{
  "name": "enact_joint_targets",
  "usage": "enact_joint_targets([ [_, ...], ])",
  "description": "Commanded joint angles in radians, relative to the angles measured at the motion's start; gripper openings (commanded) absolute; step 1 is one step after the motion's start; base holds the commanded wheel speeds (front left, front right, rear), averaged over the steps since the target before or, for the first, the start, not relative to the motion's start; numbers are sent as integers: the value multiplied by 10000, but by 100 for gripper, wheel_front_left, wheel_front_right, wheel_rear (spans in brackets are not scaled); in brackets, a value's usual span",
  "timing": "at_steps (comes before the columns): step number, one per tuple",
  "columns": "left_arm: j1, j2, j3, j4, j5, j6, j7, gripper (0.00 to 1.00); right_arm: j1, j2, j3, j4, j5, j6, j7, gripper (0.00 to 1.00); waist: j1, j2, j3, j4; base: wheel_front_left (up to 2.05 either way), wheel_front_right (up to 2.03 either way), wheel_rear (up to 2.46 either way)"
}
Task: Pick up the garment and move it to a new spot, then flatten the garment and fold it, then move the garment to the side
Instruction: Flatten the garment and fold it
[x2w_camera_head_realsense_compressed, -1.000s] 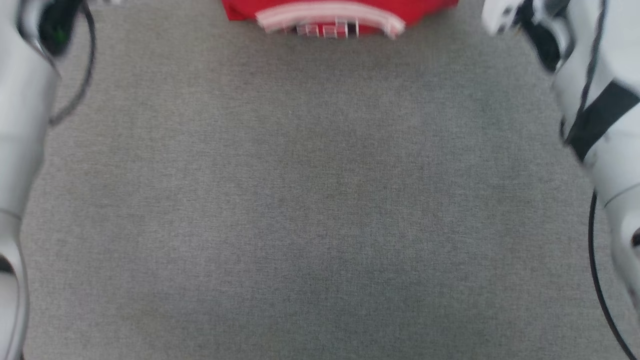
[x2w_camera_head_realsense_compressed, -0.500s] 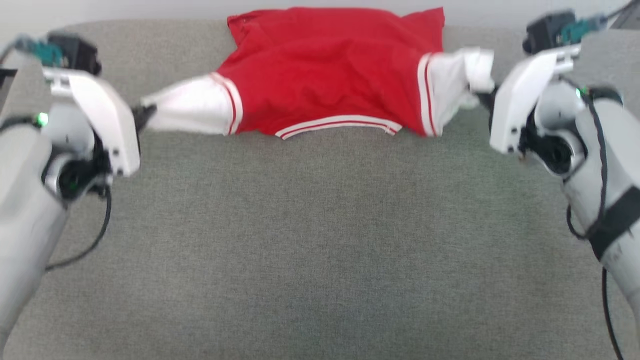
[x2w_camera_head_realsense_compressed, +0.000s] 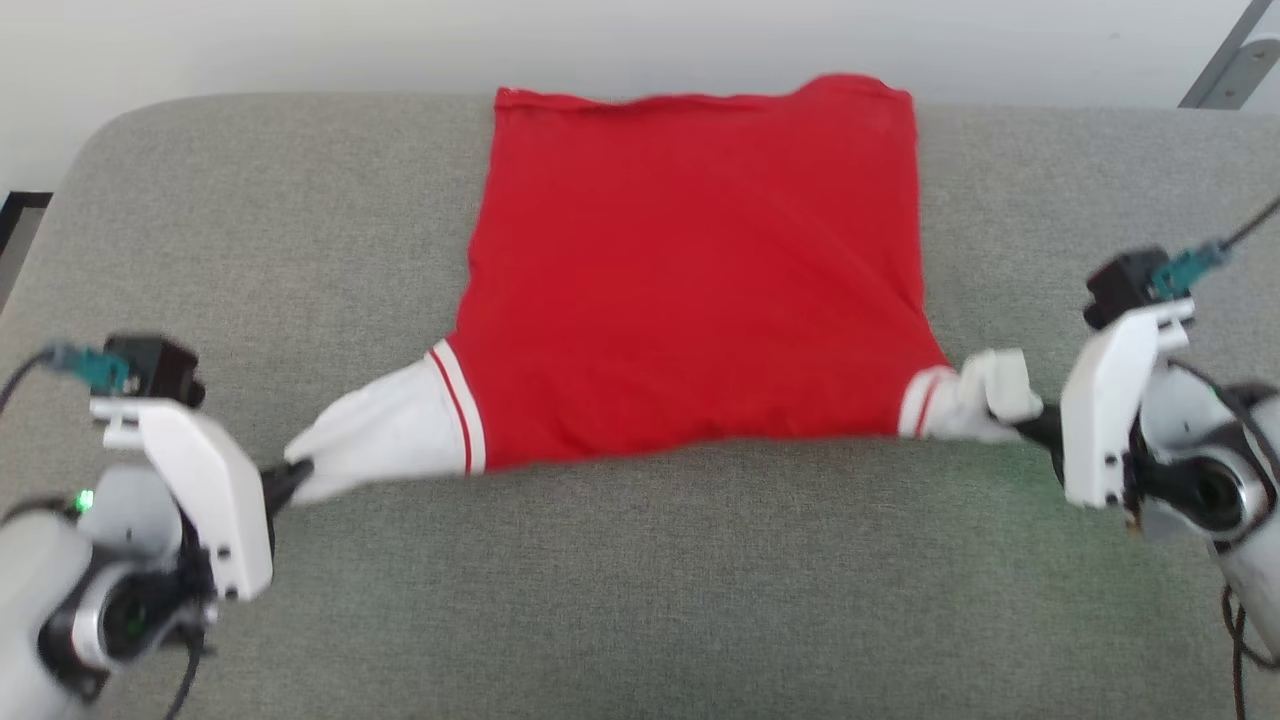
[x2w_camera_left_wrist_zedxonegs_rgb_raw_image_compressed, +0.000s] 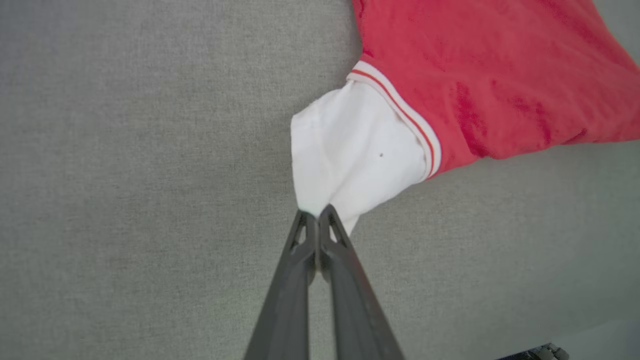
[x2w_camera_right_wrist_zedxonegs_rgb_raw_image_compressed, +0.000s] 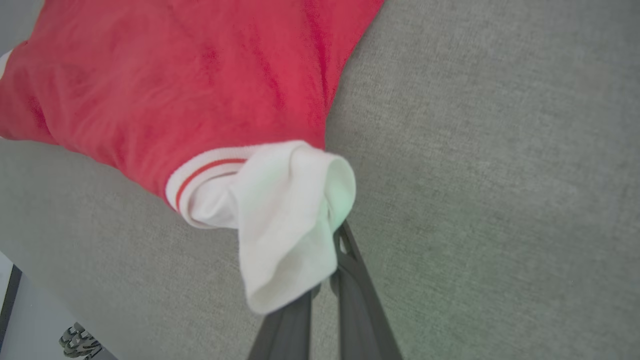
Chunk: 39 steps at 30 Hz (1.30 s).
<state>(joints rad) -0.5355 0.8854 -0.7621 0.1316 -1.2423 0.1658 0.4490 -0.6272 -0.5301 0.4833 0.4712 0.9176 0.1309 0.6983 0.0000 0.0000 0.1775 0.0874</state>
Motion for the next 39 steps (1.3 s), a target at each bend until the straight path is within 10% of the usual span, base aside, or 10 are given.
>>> enact_joint_targets([
  [1,449,204,103,-475,-202,295,-81,0,471,-121,-174,-371,105,-3,308,0,0,0,-49,-5,0,0,0],
  [12,3474,1483,24,-3817,-1331,2316,-305,0,3822,-509,-2207,-3445,168,-2,3165,0,0,0,-351,80,0,0,0],
  [21,4375,1283,-290,-4340,-1549,2644,-551,0,5672,672,-3905,-5044,-1222,-2,4127,0,0,0,-279,257,0,0,0],
  [22,4346,1212,-319,-4250,-1495,2592,-558,0,5723,802,-3983,-5095,-1474,-2,4070,5,0,0,-249,265,0,0,0],
  [23,4283,1105,-336,-4173,-1457,2536,-613,0,5739,954,-4040,-5125,-1652,-2,3990,33,0,0,-211,271,0,0,0],
  [24,4283,1105,-336,-4173,-1457,2536,-613,0,5739,954,-4040,-5125,-1652,-2,3990,33,0,0,-211,271,0,0,0],
  [25,4191,963,-333,-4109,-1417,2448,-666,0,5704,1072,-4098,-5171,-1938,-3,3876,87,0,0,-164,282,0,0,0],
  [26,4095,834,-313,-4040,-1378,2359,-746,0,5623,1139,-4147,-5209,-2154,-3,3800,100,0,0,-109,301,0,0,0],
  [39,3241,129,-163,-3417,-848,1767,-1165,0,3609,2048,-5467,-7051,-3794,-2,2814,100,0,0,872,540,0,0,0],
])
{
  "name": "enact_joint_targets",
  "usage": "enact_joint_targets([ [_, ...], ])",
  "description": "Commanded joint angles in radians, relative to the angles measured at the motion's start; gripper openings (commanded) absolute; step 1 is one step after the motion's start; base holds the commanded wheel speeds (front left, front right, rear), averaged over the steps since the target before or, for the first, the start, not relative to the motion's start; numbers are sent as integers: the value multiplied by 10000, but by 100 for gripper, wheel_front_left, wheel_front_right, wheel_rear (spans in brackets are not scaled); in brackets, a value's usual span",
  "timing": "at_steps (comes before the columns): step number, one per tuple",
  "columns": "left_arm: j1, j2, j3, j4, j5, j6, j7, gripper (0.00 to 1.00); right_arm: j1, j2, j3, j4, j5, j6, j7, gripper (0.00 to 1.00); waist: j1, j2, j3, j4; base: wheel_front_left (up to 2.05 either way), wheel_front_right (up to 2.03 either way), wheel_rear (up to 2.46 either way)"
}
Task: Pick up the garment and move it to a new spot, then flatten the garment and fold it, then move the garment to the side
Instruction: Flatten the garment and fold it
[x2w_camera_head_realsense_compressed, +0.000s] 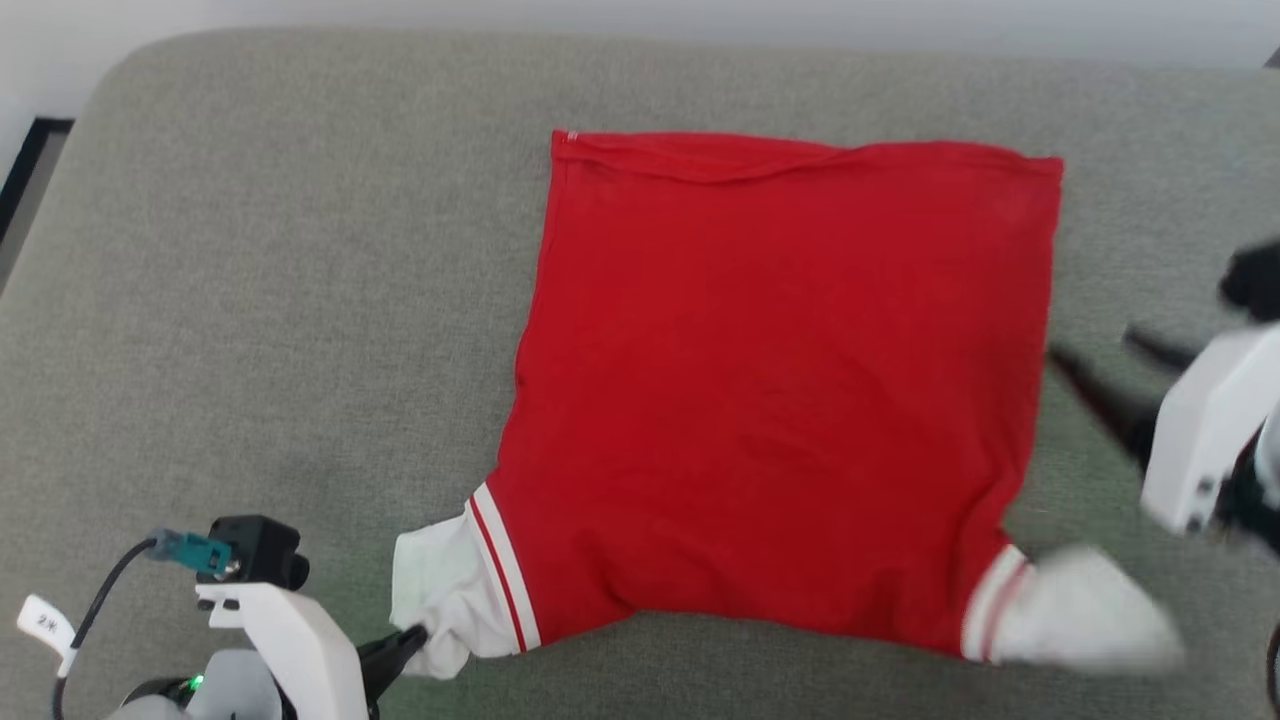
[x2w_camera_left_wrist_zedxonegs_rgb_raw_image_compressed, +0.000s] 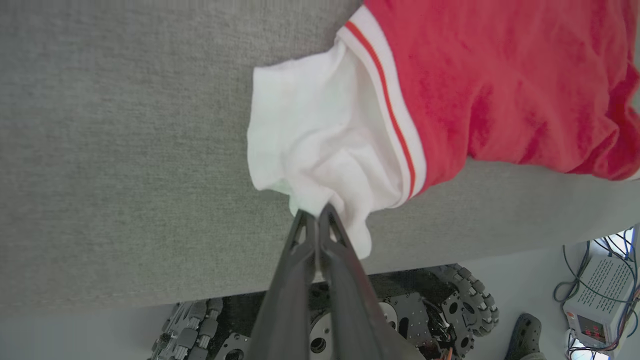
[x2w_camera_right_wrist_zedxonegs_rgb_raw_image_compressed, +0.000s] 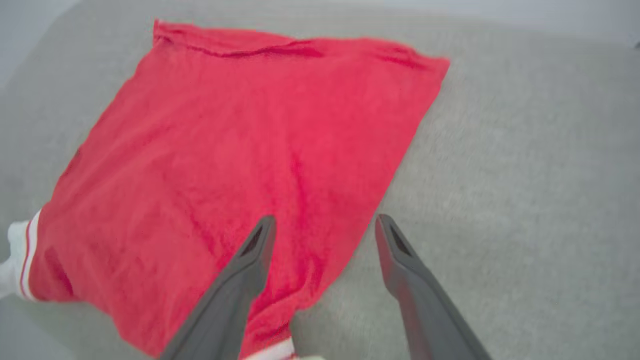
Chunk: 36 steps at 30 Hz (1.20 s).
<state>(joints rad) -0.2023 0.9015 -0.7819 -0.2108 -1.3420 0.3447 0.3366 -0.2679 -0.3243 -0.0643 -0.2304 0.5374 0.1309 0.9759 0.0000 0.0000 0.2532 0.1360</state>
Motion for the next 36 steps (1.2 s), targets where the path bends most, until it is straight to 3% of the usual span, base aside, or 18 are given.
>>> enact_joint_targets([
  [1,-158,-84,34,26,162,-67,-35,0,-289,-43,-22,73,-265,-3,-219,100,0,0,214,99,0,0,0],
  [4,-355,-179,18,95,244,-198,-16,0,-1296,191,-226,841,-783,-3,-1010,100,0,0,494,240,0,0,0],
  [8,-700,-409,-41,238,350,-424,35,0,-2645,12,-175,2400,-1495,-2,-1919,100,0,0,845,542,0,0,0],
  [9,-908,-533,-85,336,440,-549,73,0,-3285,-65,-141,3385,-1777,-3,-2274,100,0,0,1003,702,0,0,0],
  [14,-1379,-835,-196,603,702,-814,143,0,-4789,-213,-135,5839,-2486,-3,-2724,100,0,0,1362,1018,0,0,0],
  [23,-2037,-1360,-364,1104,936,-1335,197,0,-6822,-354,-645,9363,-3723,-3,-1982,100,0,0,1853,1449,0,0,0],
  [29,-2197,-1592,-451,1391,964,-1553,224,0,-7004,-107,-882,10988,-3996,-3,-1249,100,0,0,1959,1600,0,0,0],
  [30,-2214,-1634,-454,1443,936,-1598,221,0,-6931,-25,-863,11312,-4031,-3,-997,83,0,0,1960,1613,0,0,0],
  [31,-2224,-1660,-454,1488,915,-1609,206,0,-6876,19,-794,11551,-4078,-2,-820,2,0,0,1957,1619,0,0,0],
  [36,-2221,-1632,-393,1663,879,-1660,137,0,-7087,-164,-484,11723,-4063,-5,-883,0,0,0,1835,1472,0,0,0],
])
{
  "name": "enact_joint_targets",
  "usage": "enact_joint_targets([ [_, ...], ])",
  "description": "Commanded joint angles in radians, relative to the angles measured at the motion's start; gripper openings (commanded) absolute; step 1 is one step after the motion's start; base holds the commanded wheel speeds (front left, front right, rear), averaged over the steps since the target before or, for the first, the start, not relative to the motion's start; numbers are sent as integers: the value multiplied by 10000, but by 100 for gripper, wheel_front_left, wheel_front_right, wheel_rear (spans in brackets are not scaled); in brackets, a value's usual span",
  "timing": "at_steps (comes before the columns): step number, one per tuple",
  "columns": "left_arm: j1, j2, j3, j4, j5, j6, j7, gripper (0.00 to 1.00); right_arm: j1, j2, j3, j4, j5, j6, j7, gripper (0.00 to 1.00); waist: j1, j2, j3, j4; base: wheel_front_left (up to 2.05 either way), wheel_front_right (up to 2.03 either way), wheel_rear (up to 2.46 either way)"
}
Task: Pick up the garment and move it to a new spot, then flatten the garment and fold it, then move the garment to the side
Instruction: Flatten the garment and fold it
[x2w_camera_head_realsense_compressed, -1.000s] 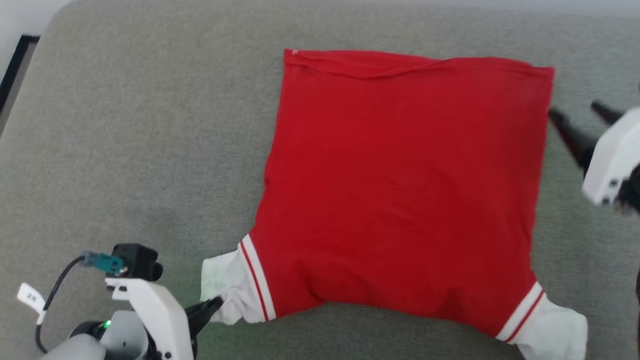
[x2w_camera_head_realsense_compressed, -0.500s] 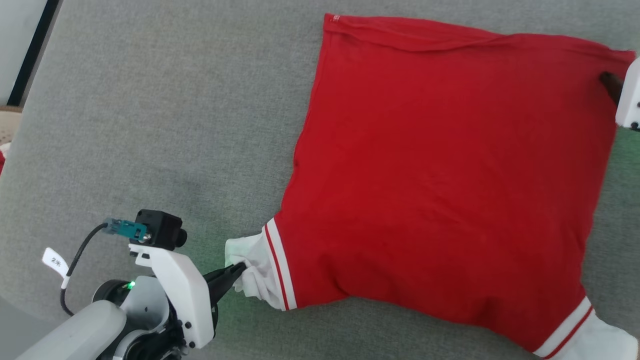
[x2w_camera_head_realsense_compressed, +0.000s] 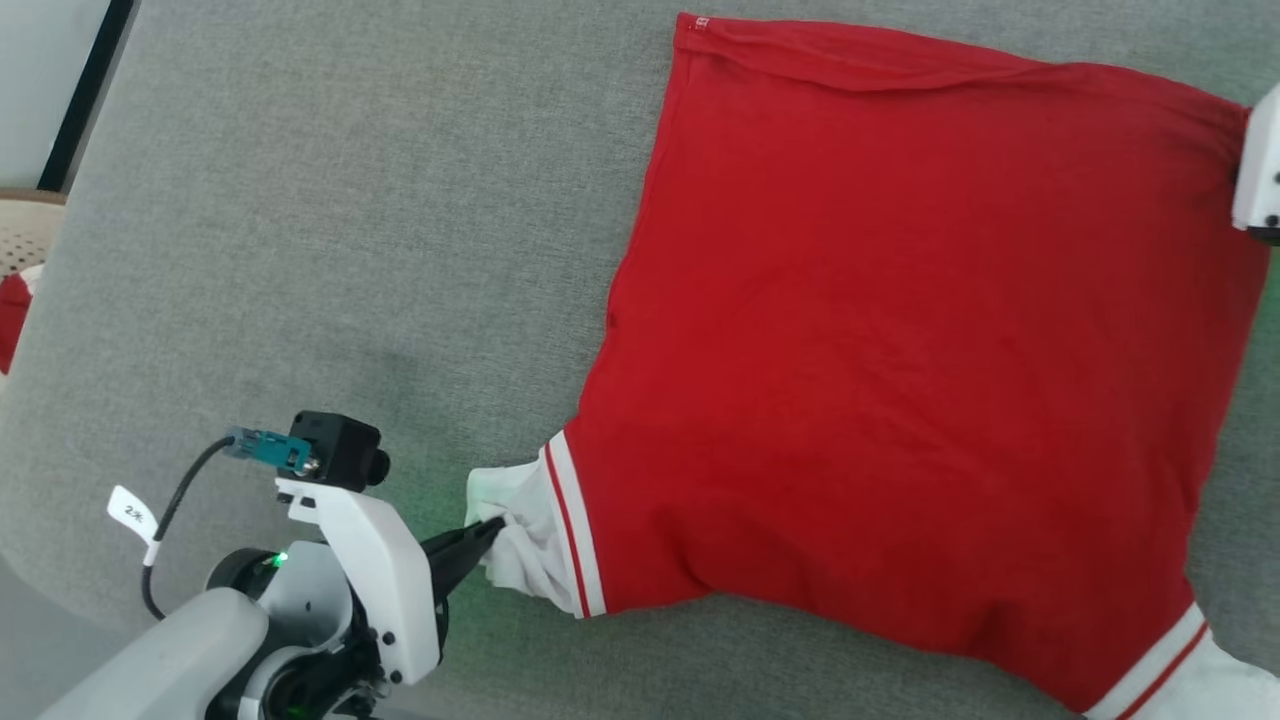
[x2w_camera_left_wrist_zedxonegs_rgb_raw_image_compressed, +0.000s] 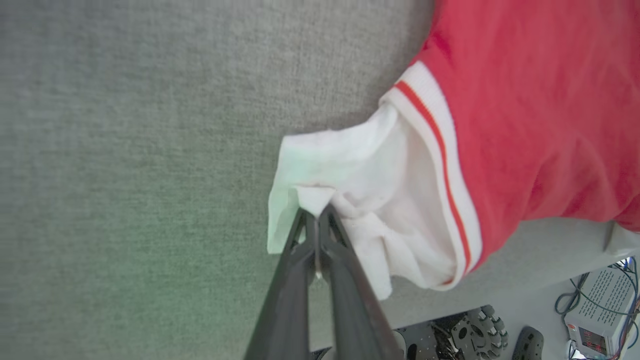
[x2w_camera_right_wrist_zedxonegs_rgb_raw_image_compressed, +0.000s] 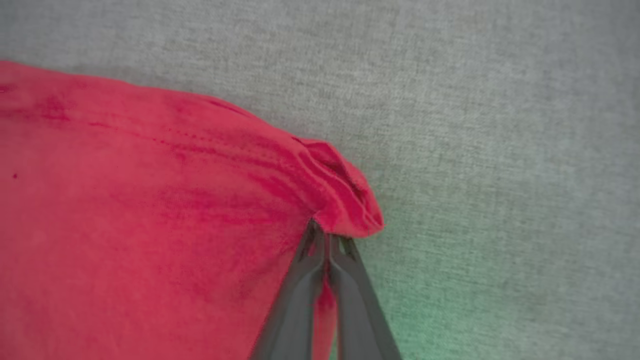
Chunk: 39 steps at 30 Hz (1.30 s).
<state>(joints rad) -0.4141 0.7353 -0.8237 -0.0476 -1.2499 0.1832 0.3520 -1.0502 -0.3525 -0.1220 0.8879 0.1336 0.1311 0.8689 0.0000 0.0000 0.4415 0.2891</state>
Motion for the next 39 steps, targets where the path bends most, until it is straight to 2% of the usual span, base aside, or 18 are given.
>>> enact_joint_targets([
  [1,-123,59,65,51,-18,-52,-65,0,667,80,213,419,57,-5,99,0,0,0,-88,-127,0,0,0],
  [10,-139,563,464,164,101,87,-389,0,885,-132,1555,-1392,1771,-7,-115,0,0,0,-631,-1128,0,0,0],
  [19,-39,983,783,407,281,-133,-902,0,2980,-394,2586,-4659,3637,-5,716,0,0,0,-1116,-2298,0,0,0],
  [25,-47,1060,817,627,306,-229,-983,0,5036,-396,2376,-7219,4356,-5,1707,0,0,0,-1372,-2803,0,0,0],
  [31,18,1074,834,831,263,-266,-1034,0,7002,-59,1765,-9410,4332,-5,2654,0,0,0,-1484,-3094,0,0,0],
  [35,-69,972,824,950,275,-343,-1087,0,8179,413,1275,-10119,4187,-5,2954,0,0,0,-1478,-3101,0,0,0],
  [39,-149,888,807,1069,320,-417,-1140,0,8872,775,1042,-10094,4068,-5,2827,0,0,0,-1455,-3061,0,0,0],
])
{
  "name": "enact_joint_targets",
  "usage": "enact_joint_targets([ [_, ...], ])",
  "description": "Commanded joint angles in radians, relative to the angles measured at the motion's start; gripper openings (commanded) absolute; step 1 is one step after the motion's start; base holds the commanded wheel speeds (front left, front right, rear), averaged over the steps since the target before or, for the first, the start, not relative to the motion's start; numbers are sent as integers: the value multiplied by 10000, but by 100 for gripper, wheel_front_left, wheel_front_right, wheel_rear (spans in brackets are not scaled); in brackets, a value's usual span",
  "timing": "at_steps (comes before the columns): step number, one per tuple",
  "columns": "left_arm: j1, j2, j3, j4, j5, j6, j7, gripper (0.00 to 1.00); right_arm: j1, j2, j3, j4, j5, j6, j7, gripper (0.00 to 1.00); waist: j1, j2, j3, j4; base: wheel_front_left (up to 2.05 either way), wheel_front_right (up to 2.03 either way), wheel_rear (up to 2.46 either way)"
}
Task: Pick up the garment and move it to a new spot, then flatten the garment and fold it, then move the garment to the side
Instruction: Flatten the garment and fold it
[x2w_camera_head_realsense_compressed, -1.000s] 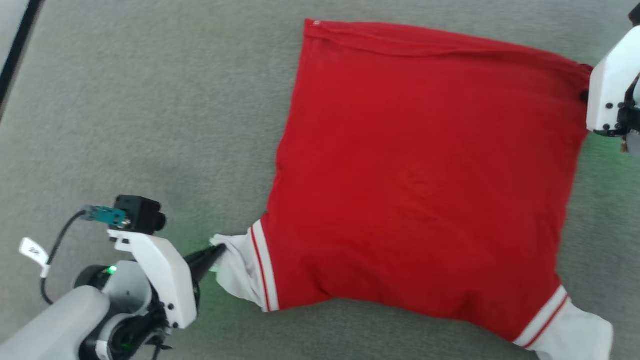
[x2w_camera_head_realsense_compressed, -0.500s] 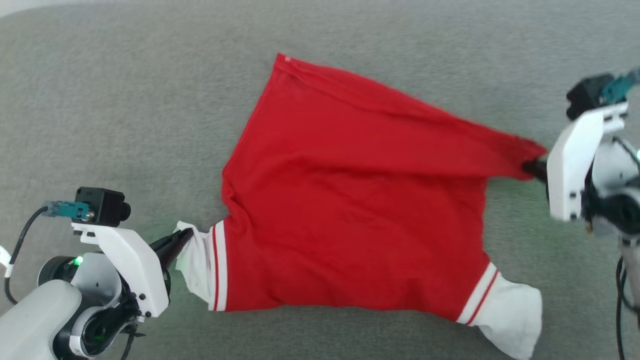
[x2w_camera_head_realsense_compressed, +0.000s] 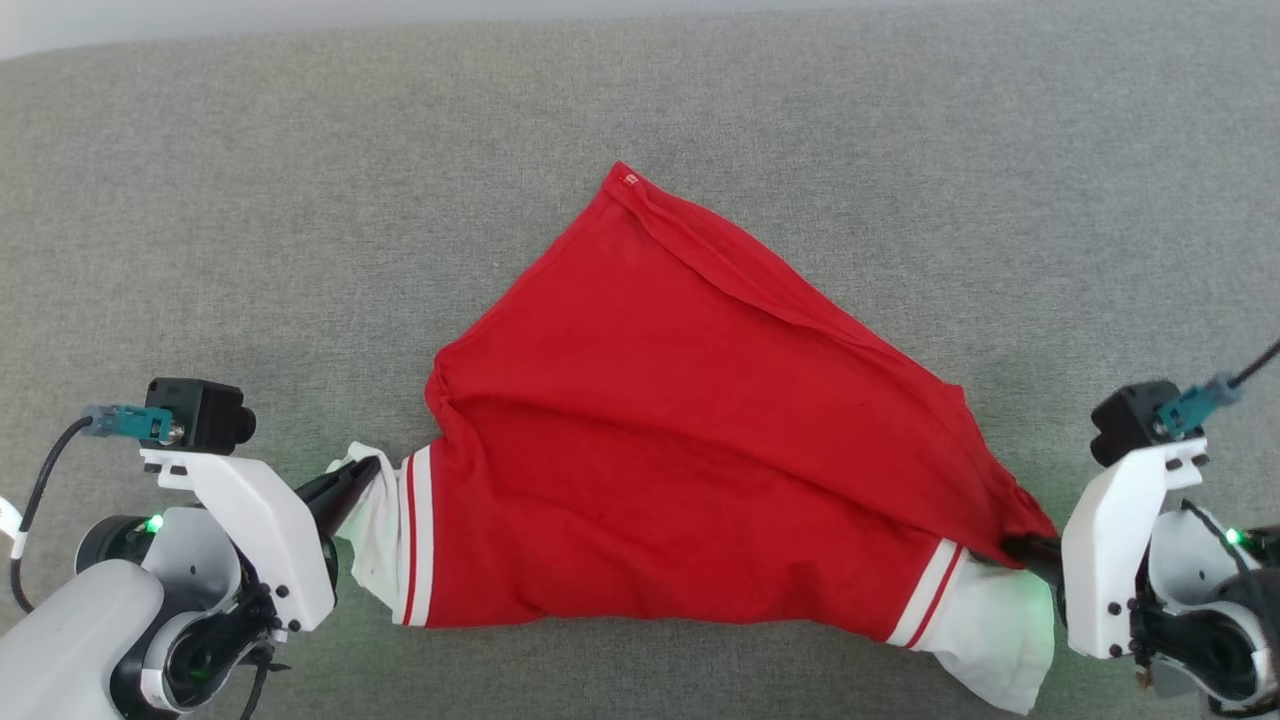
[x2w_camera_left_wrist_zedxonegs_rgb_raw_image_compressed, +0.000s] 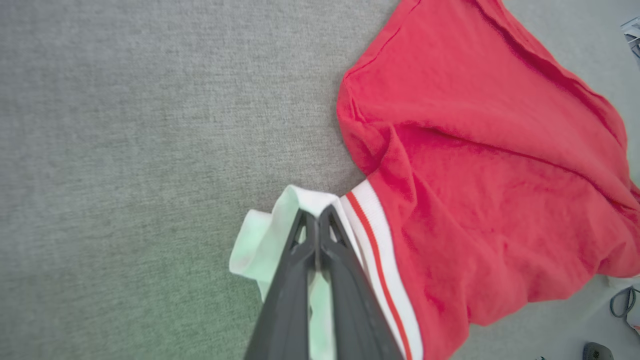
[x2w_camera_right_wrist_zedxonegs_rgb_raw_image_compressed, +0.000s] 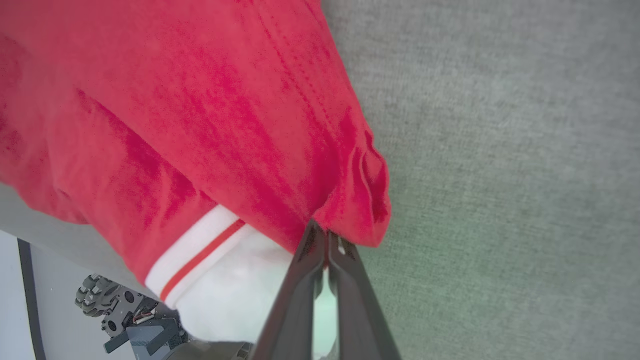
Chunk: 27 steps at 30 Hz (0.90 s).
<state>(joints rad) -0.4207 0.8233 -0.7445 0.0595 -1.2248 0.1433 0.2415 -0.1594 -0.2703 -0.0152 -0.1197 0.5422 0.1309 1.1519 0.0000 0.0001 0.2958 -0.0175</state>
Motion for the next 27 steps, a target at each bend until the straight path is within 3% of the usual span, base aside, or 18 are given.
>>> enact_joint_targets([
  [1,-93,-26,7,43,78,-50,-70,0,69,50,-60,69,-90,-3,-171,0,0,-1,19,7,0,0,0],
  [3,-109,-71,0,129,76,-107,-101,0,165,216,-141,371,-275,-3,-668,0,0,-1,45,14,0,0,0],
  [4,-123,-92,4,165,64,-119,-119,0,153,246,-174,562,-406,-3,-946,13,0,-1,52,20,0,0,0],
  [5,-140,-117,8,207,63,-143,-141,0,96,234,-151,707,-543,-3,-1214,36,0,-1,49,38,0,0,0],
  [6,-153,-135,14,249,67,-174,-150,0,48,255,-133,858,-614,-3,-1406,100,0,-1,39,53,0,0,0],
  [10,-104,-183,32,382,17,-218,-213,0,-142,190,-55,806,-680,-3,-1819,100,0,-1,-48,105,0,0,0],
  [22,110,-372,-109,412,42,-295,-324,0,-891,265,-514,-1232,-1204,-3,-2397,100,0,-1,-339,567,0,0,0],
  [27,-131,-645,-299,500,184,-459,-207,0,-2255,331,92,-235,-1320,-3,-3464,100,0,-1,-347,1099,0,0,0],
])
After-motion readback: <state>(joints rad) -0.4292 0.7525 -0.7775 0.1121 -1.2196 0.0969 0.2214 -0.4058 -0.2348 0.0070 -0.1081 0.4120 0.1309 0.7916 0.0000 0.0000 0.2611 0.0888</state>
